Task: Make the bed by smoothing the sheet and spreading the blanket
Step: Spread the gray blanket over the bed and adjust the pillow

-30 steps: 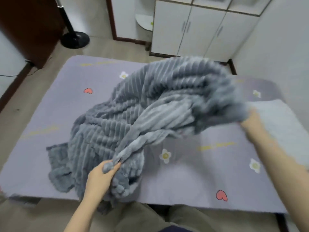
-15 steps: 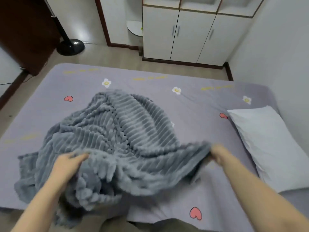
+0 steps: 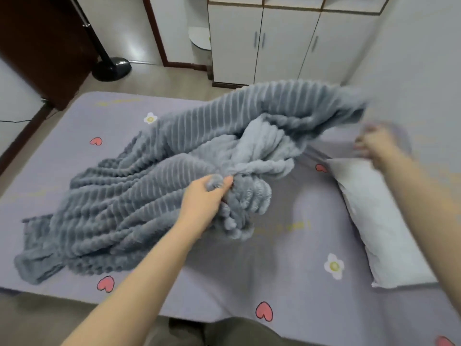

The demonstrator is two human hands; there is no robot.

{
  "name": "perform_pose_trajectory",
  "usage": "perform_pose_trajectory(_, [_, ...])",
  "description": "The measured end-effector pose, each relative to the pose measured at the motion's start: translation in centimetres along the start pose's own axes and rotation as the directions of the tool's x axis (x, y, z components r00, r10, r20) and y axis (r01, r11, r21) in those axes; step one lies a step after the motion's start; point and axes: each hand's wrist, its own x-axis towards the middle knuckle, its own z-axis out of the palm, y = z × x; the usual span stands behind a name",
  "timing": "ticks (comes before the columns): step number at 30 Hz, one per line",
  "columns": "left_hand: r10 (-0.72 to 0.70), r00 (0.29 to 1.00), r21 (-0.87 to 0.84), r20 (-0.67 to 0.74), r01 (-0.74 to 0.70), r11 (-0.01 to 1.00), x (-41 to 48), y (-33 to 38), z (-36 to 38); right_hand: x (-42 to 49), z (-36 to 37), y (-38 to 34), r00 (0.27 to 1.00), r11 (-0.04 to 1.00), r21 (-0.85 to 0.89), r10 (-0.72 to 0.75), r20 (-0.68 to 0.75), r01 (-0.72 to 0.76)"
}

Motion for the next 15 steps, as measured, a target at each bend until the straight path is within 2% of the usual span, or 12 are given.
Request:
perform_pose_trajectory(2, [0.012, 1.0, 0.191, -0.021, -0.008, 0.981, -0.6, -0.4, 2.2, -4.4, 1.7, 3.3, 0.954, 0.997, 0.003, 0.077, 0.289, -0.081])
perform_pose_trajectory(3, [0.027, 1.0, 0.235, -0.016, -0.022, 0.972, -1.0, -0.6, 3.1, -7.7, 3.0, 5.3, 0.885, 0.986, -0.067, 0.167, 0.435, -0.153])
perform_pose_trajectory(4, [0.043, 0.999, 0.224, 0.016, -0.046, 0.974, -1.4, -0.7, 3.9, -11.1, 4.5, 7.6, 0.807, 0.976, -0.146, 0.218, 0.549, -0.164])
perform_pose_trajectory(6, [0.045, 0.995, 0.171, 0.094, -0.061, 0.983, -2.1, -1.1, 5.1, -17.4, 7.1, 11.3, 0.69, 0.97, -0.188, 0.241, 0.682, -0.153])
perform_pose_trajectory(7, [0.034, 0.991, 0.181, 0.127, -0.057, 0.982, -2.5, -1.4, 5.5, -19.8, 8.2, 12.5, 0.633, 0.97, -0.157, 0.241, 0.736, -0.187])
perform_pose_trajectory(10, [-0.005, 0.974, 0.206, 0.227, -0.043, 0.978, -3.7, -2.6, 6.5, -24.9, 10.7, 14.3, 0.527, 0.94, 0.04, 0.155, 0.835, -0.34])
perform_pose_trajectory(12, [-0.026, 0.957, 0.2, 0.289, -0.034, 0.979, -5.2, -3.3, 6.8, -26.8, 11.9, 14.9, 0.558, 0.84, 0.248, 0.077, 0.826, -0.482])
perform_pose_trajectory(15, [-0.022, 0.918, 0.07, 0.397, -0.007, 0.997, -8.0, -4.3, 6.7, -28.3, 13.2, 14.6, 0.595, 0.541, 0.462, 0.091, 0.799, -0.703])
